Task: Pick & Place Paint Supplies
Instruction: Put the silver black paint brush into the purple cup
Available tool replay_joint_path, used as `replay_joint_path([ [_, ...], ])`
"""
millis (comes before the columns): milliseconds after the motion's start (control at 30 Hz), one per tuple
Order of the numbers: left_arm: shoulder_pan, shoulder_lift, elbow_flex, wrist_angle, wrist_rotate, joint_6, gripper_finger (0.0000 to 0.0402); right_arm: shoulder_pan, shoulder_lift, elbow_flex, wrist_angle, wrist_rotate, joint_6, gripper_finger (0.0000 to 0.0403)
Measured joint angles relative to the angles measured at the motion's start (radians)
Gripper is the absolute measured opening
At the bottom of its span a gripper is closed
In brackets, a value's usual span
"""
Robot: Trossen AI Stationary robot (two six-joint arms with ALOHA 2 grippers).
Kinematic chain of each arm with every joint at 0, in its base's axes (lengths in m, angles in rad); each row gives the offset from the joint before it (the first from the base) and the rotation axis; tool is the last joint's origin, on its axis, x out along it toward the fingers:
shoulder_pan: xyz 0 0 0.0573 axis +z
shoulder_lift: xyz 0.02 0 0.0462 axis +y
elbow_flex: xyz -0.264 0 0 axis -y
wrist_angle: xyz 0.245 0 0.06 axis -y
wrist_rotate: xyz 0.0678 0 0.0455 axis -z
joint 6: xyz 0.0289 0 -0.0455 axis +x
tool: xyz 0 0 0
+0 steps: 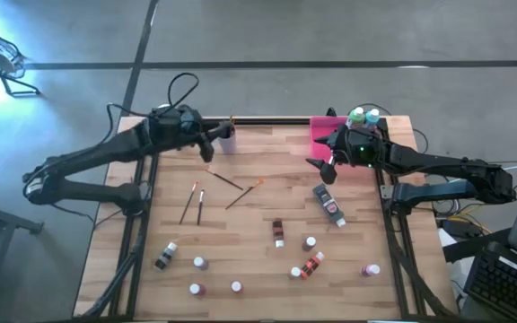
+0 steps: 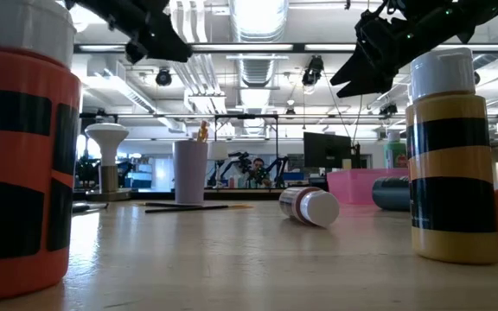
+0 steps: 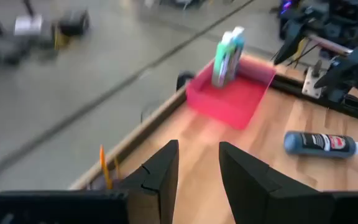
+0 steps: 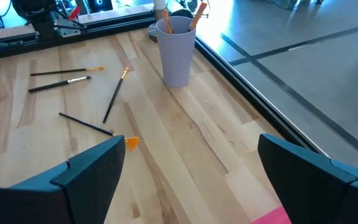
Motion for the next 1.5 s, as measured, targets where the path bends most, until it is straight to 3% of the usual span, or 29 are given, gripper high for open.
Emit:
replay_joint_path([
  [200,-0.078,-0.003,0.074,-0.221,-0.105,-0.138,0.0122,0.0,0.0,0.0,0.0,0.0,0.002,0.0363],
  [467,-0.252,-0.001,0.041,-0.479,-0.181,-0.439,0.0122,0.0,0.0,0.0,0.0,0.0,-0.001,0.0363],
  [700,-0.386,-0.002,-0.023,-0.572,-0.266,-0.673,0.0122,0.0,0.0,0.0,0.0,0.0,0.001,0.0363],
  [933,-0.437,-0.002,-0.07,-0.575,-0.342,-0.755,0.0122,0.0,0.0,0.0,0.0,0.0,0.002,0.0363],
  [1233,-0.475,-0.003,-0.093,-0.58,-0.302,-0.802,0.0122,0.0,0.0,0.0,0.0,0.0,-0.001,0.0363],
  [1367,-0.542,-0.008,-0.059,-0.619,-0.29,-0.79,0.0122,0.0,0.0,0.0,0.0,0.0,-0.001,0.0363],
  [1500,-0.649,-0.01,0.016,-0.727,-0.209,-0.784,0.0122,0.0,0.0,0.0,0.0,0.0,0.001,0.0363],
])
